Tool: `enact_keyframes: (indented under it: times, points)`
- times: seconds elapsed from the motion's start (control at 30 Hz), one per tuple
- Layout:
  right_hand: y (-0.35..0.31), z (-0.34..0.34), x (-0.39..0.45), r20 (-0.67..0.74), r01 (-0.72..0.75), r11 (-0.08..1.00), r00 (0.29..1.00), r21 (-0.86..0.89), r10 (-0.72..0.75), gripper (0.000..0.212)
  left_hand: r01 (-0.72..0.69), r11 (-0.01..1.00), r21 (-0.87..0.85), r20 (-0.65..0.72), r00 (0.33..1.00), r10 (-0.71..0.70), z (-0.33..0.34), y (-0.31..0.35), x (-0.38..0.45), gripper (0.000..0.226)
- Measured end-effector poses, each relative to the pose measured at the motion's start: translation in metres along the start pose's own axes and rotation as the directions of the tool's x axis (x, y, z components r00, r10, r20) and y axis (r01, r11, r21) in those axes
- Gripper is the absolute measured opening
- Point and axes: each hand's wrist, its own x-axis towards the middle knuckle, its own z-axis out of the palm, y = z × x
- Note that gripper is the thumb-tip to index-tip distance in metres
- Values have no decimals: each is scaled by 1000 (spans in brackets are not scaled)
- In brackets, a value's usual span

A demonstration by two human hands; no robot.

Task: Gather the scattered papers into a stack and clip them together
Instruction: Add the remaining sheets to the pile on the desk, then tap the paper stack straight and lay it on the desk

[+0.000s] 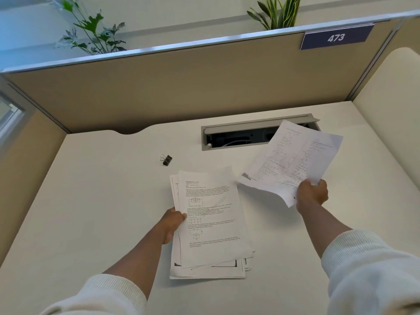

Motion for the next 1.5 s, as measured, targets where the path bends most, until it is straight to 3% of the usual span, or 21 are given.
enact_keyframes:
  times: [0.13, 0.23, 0.4, 0.5, 0.63, 0.83, 0.97, 1.07, 1.17, 1.23, 1.37, 1.43, 1.5]
  points:
    - [5, 3, -3, 78, -29, 999, 996, -16, 30, 38, -2, 1000, -11, -5, 1000, 2, -3, -1, 0, 41]
    - [7, 4, -13, 277, 27, 995, 961, -100, 2, 32, -7, 999, -33, -4, 1000, 6, -4, -2, 0, 41]
    - [12, 6, -31, 635, 147, 963, 772, -228, 33, 21, 17, 996, -92, 24, 1000, -15, -4, -2, 1, 39]
    - [21, 12, -46, 722, 209, 937, 690, -279, 61, 24, 27, 987, -159, 27, 999, -23, -4, -1, 3, 39]
    - [31, 23, -70, 777, 302, 894, 624, -331, 77, 28, -4, 975, -222, 78, 997, 21, -4, -1, 2, 37]
    - [41, 37, -93, 818, 330, 857, 552, -395, 164, 33, -86, 989, -123, 21, 996, 89, 0, -7, 7, 49]
    - [41, 40, -93, 796, 310, 848, 573, -430, 194, 36, -107, 989, -107, 16, 994, 109, 3, -2, 5, 47]
    - [42, 40, -87, 756, 190, 884, 612, -427, 234, 67, -142, 985, -101, 71, 986, 149, 2, 1, -2, 45]
    - [34, 36, -84, 763, 85, 914, 585, -397, 277, 88, -207, 970, -128, 147, 963, 224, -5, 3, -7, 44]
    - [25, 30, -82, 804, 49, 926, 514, -375, 299, 84, -242, 958, -153, 172, 948, 267, -10, 8, -8, 44]
    - [17, 25, -81, 919, 49, 956, 294, -289, 263, 73, -276, 941, -198, 194, 929, 314, -17, 22, -10, 43]
    - [12, 31, -86, 926, 23, 971, 309, -237, 218, 75, -290, 929, -229, 196, 921, 336, -17, 29, -10, 44]
    - [4, 38, -93, 913, 55, 981, 378, -188, 154, 71, -323, 911, -256, 157, 916, 369, -15, 40, -14, 41]
